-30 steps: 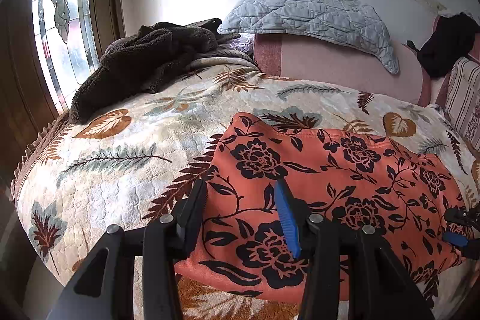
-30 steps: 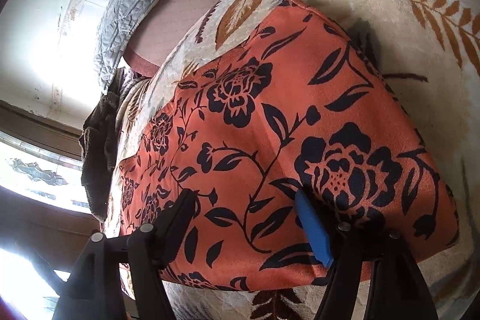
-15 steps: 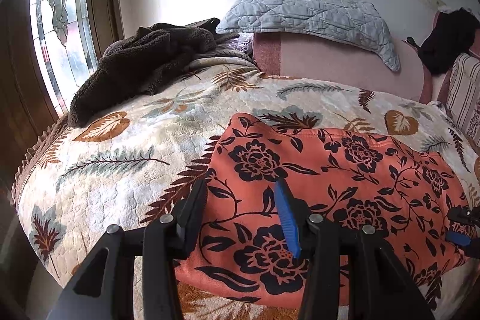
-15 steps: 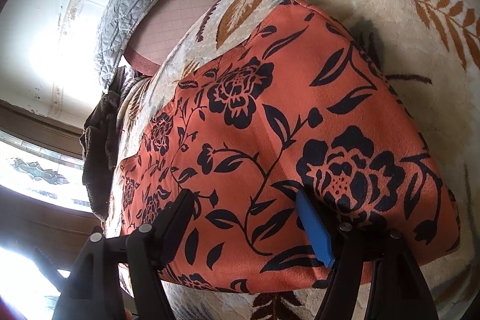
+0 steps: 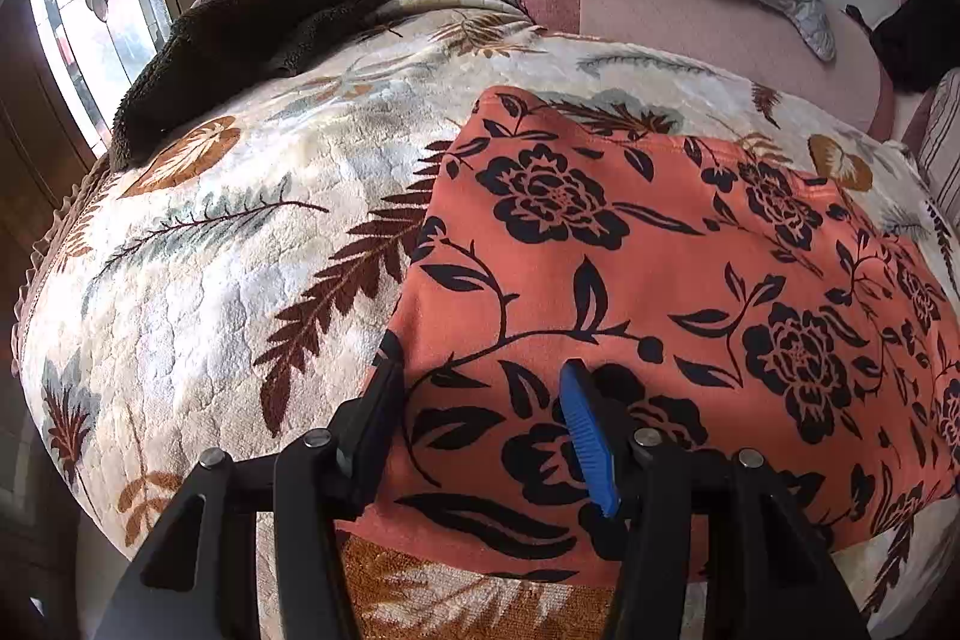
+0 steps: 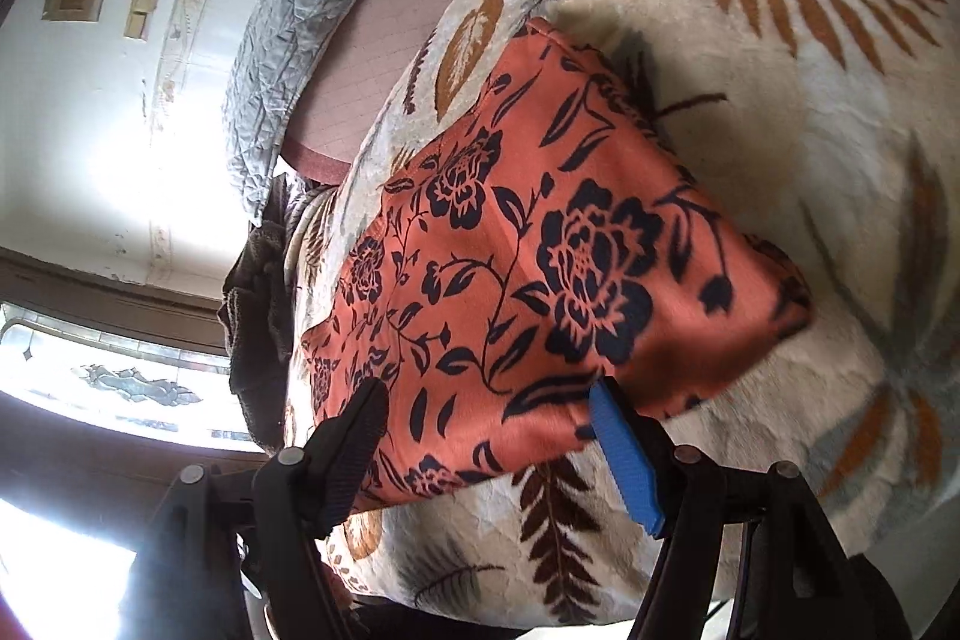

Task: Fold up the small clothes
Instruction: 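Fold the garment edge with the right gripper toward the left gripper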

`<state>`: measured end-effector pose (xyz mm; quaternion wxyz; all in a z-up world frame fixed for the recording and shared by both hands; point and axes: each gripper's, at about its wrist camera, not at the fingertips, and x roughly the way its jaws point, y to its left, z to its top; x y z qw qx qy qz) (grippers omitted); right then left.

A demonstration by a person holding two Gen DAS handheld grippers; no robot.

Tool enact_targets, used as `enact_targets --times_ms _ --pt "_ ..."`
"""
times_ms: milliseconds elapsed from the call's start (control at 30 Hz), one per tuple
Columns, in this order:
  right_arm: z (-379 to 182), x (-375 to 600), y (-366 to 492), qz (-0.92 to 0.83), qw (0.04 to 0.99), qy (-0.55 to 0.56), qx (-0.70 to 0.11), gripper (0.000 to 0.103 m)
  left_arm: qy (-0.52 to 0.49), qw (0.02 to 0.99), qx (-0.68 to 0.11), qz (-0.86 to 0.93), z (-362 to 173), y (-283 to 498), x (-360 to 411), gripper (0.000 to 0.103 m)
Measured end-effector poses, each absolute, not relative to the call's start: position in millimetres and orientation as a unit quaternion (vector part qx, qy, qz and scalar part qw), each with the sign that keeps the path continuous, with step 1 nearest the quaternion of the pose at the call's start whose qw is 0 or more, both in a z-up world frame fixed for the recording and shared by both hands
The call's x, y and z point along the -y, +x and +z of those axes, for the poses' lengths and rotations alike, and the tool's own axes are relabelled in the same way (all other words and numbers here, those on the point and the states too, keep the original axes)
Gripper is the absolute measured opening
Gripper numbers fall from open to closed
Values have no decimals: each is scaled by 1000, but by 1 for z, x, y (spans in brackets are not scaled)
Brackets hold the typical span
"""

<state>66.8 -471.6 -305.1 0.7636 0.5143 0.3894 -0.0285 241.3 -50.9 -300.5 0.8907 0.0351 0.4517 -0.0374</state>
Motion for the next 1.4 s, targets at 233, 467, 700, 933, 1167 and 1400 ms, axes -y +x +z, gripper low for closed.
enact_targets --times_ms 233,467,700,933,1167,1400 --pt "-318 479 36 -81 735 553 -385 73 41 891 -451 -41 -299 241 56 55" --pt "-345 493 47 -134 715 590 -350 45 59 880 -468 -55 -307 247 55 55" --pt "-348 494 63 -126 722 592 -336 34 65 888 -450 -68 -299 252 49 68" --pt "-355 491 68 -115 710 608 -336 37 81 878 -467 -69 -310 252 52 70" --pt "-347 485 67 -109 721 600 -328 36 59 889 -448 -74 -300 250 48 70" --pt "-331 472 78 -102 753 560 -330 53 57 903 -419 -78 -288 245 47 70"
